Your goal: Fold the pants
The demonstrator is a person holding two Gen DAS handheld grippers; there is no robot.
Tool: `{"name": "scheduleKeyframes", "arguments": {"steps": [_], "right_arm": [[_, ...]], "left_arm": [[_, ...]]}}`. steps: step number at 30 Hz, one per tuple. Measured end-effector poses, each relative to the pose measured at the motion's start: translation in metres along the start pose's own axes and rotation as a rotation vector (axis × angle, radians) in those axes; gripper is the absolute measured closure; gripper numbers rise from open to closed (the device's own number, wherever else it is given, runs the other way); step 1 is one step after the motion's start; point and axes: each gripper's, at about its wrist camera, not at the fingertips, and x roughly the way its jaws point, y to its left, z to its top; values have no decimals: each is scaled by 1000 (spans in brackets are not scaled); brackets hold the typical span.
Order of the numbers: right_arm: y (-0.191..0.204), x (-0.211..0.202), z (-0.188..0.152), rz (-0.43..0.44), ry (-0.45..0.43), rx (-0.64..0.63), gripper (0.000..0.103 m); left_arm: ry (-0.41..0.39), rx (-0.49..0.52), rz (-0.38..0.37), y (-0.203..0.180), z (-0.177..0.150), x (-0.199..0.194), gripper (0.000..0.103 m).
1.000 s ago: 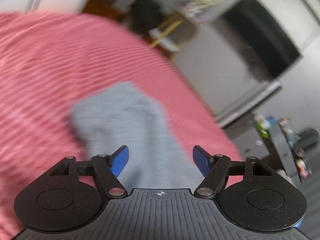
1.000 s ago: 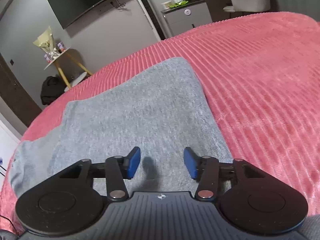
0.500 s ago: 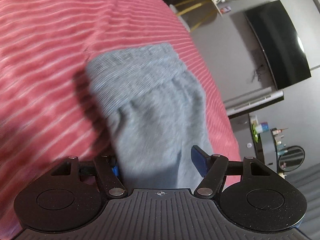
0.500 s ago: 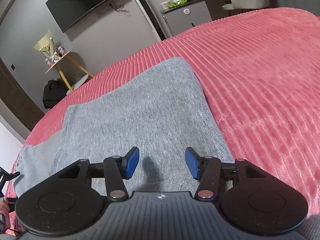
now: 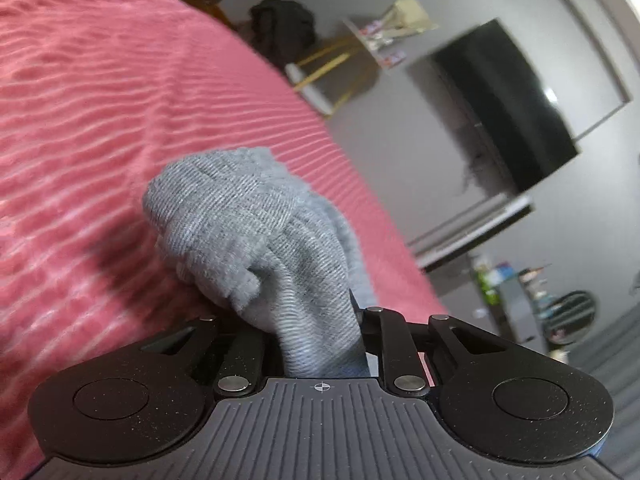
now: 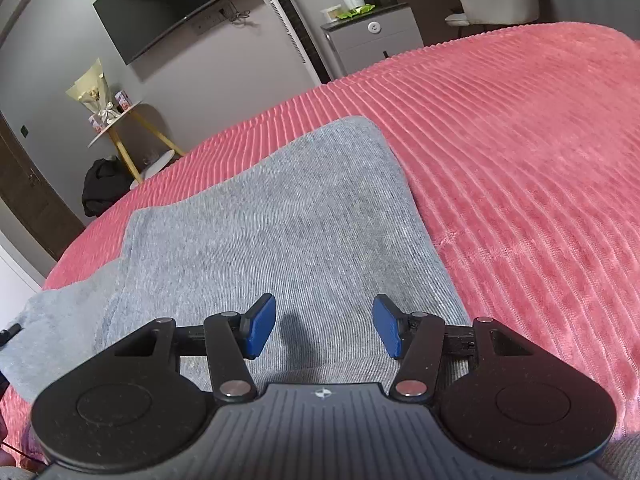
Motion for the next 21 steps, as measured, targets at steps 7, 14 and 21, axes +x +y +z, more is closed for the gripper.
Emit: {"name": "scheduleKeyframes", "arguments": {"steps": [7,14,21], "right_arm": [[1,-1,0,-3,-1,-3,48],[-7,-7,3,22,-4,57,48],[-20,-17,5,63,-34,151,48]], "left_arm": [[60,-220,69,24,7,31,80],[-38,168,102,-59,4,-1,87],[-86,560,-23,-176,-36,-50,87]]}}
